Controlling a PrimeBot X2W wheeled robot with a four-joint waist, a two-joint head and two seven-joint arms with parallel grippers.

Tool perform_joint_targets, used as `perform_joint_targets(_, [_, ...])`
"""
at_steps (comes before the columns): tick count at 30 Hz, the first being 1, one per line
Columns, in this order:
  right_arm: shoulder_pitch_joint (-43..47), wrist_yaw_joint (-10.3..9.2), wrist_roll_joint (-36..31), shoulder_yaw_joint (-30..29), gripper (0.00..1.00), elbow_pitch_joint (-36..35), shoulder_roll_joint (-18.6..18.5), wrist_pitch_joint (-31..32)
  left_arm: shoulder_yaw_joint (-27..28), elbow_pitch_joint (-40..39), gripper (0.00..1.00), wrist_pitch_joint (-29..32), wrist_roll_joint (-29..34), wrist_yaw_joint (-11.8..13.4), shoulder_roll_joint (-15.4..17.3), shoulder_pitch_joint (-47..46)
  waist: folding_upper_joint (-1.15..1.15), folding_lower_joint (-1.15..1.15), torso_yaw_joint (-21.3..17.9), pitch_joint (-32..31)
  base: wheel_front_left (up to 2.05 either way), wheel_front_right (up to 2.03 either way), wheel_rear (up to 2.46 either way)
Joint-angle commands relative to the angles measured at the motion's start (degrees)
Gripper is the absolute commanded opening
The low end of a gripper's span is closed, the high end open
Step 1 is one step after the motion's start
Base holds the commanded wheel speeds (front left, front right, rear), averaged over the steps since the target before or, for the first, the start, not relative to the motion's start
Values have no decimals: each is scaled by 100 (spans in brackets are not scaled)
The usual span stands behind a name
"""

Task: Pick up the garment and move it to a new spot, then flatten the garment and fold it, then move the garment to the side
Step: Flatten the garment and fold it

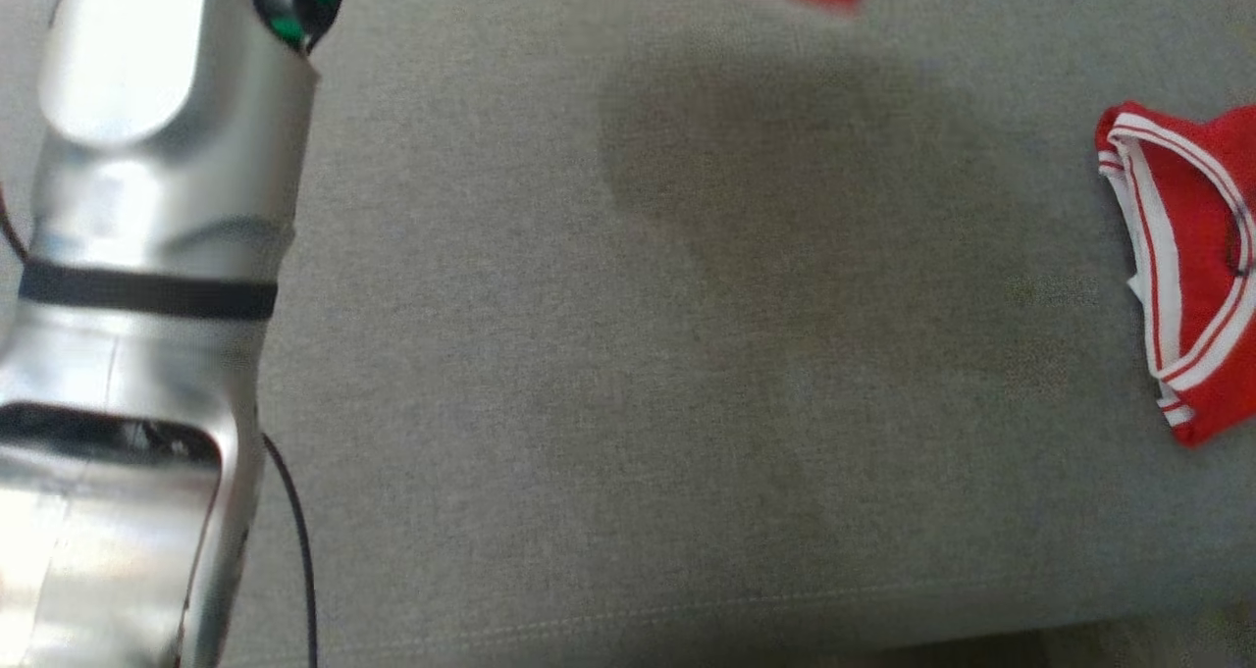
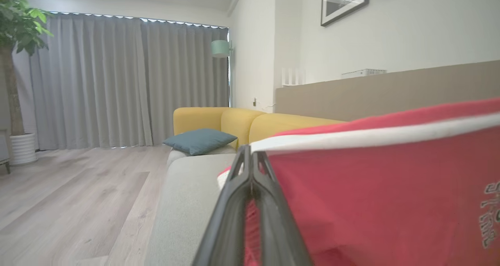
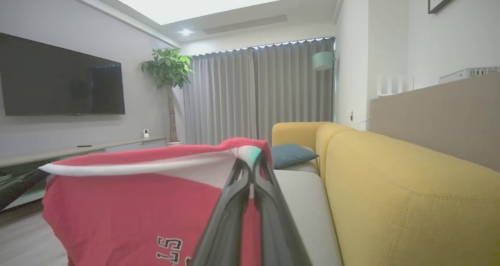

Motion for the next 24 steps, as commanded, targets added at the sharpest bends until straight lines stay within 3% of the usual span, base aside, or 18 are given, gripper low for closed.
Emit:
perform_joint_targets(1, [-203,37,70,119,0,231,176,-161,214,138,0,-137,-66,57,142,-339,0,0,-57,70,0,0,0])
perform_joint_targets(6, [-405,37,272,535,0,1743,738,-795,382,1172,0,-350,-300,85,0,-423,0,0,-115,331,0,0,0])
perform_joint_targets(12, [-245,37,504,991,0,3020,1217,-1320,530,1639,0,-362,-486,149,-69,74,0,0,-111,756,0,0,0])
perform_joint_targets(18, [163,37,859,1431,0,3254,1237,-1603,401,1531,0,-363,-880,238,-74,677,0,0,-84,1000,0,0,0])
perform_joint_targets(24, [1073,37,1122,1715,0,2586,826,-1692,136,695,0,-364,-711,388,-75,1625,0,0,-54,907,0,0,0])
